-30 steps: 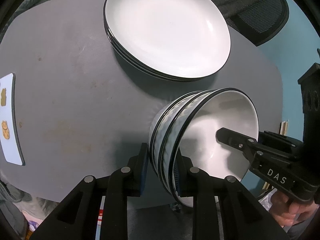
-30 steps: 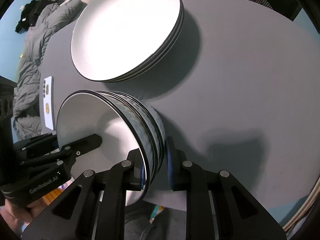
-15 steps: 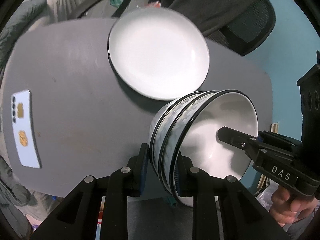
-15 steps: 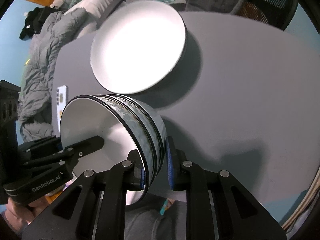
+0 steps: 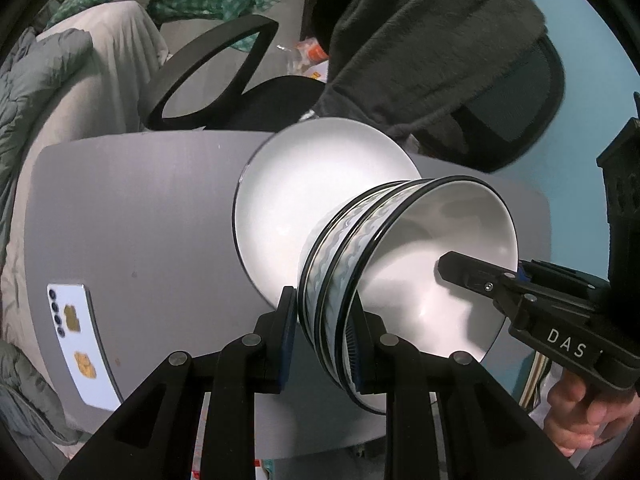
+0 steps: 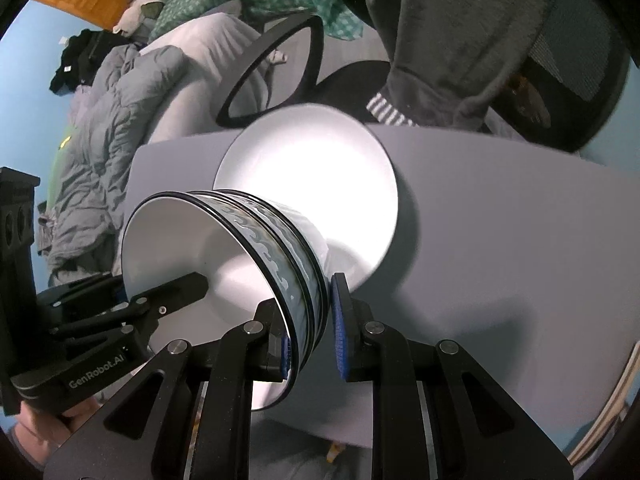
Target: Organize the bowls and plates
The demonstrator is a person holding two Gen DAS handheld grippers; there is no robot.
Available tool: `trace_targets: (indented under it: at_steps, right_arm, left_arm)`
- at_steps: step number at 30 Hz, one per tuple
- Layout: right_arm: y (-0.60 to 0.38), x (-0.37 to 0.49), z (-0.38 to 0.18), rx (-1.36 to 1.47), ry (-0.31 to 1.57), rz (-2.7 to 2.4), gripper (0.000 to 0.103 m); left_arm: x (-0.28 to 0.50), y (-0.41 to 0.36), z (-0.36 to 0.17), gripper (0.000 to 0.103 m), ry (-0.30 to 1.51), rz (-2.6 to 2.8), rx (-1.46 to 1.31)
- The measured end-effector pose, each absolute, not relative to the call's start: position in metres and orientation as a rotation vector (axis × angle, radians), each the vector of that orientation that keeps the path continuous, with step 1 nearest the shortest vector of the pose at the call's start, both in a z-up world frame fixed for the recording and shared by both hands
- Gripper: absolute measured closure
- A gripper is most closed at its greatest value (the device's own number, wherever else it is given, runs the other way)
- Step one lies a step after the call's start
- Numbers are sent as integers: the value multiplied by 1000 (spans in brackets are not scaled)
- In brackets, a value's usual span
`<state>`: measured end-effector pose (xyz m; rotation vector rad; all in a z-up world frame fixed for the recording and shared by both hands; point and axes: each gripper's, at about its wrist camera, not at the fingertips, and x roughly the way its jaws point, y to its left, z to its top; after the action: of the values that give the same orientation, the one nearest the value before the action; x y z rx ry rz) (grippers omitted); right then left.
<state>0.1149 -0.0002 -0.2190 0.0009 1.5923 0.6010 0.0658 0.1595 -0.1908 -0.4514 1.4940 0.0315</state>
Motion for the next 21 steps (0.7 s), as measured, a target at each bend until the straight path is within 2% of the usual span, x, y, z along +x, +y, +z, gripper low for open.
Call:
trace_targets:
  at_steps: [10,21]
  right_arm:
    - [13,145,-244,-25,1644,580,85]
    - [21,154,-250,-54,1656,574,86]
  left_arm:
    - [86,162,-216,81,1527,62,-462]
    - [89,160,-220,81,1519,57,-433]
